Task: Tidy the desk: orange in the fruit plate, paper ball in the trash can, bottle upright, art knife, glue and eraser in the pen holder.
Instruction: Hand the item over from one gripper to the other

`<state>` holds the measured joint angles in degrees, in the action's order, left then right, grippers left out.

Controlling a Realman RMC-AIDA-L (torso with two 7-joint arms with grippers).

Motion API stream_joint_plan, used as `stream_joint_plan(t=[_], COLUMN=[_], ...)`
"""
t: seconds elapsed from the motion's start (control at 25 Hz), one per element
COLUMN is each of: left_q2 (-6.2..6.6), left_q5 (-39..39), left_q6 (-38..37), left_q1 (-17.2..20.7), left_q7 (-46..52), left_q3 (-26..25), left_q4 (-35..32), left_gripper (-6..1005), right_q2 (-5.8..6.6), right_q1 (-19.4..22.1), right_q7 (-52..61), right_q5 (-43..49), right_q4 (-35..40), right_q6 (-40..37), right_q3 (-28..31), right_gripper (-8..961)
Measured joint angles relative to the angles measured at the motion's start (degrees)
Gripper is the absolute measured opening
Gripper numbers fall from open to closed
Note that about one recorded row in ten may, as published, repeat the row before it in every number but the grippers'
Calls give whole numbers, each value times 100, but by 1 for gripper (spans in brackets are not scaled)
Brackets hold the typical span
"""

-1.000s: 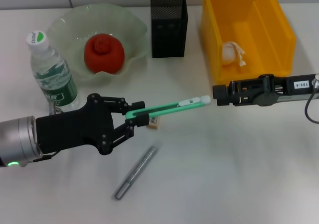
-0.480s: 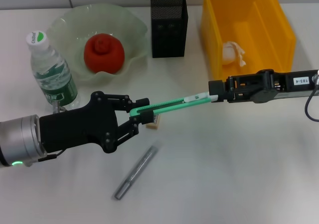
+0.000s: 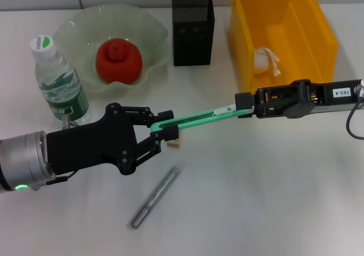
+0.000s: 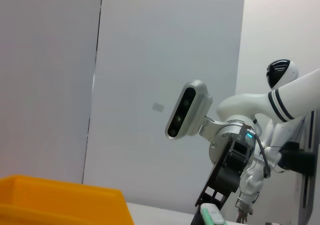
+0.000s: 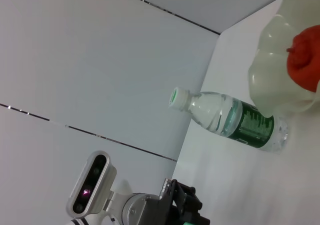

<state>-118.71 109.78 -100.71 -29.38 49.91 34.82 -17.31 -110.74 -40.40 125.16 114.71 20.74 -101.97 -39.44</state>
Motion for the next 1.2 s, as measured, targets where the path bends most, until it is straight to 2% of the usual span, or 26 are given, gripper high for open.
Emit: stream_joint_plan(t=[0.48,1.2], left_q2=[-3,-3], left_q5=[-100,-97], left_q6=[-200,-141], left_q1=[1,45], left_q7=[-160,-631], left_q3=[-19,25], left_q4=[88,222], left_gripper=[210,212], right_q2=[-65,-86], right_q1=[-40,-107], right_q7=[-19,42], right_q5=[0,22], right_q4=[0,0], right_q6=[-45,-39], right_q3=[-3,-3], right_gripper=[594,583])
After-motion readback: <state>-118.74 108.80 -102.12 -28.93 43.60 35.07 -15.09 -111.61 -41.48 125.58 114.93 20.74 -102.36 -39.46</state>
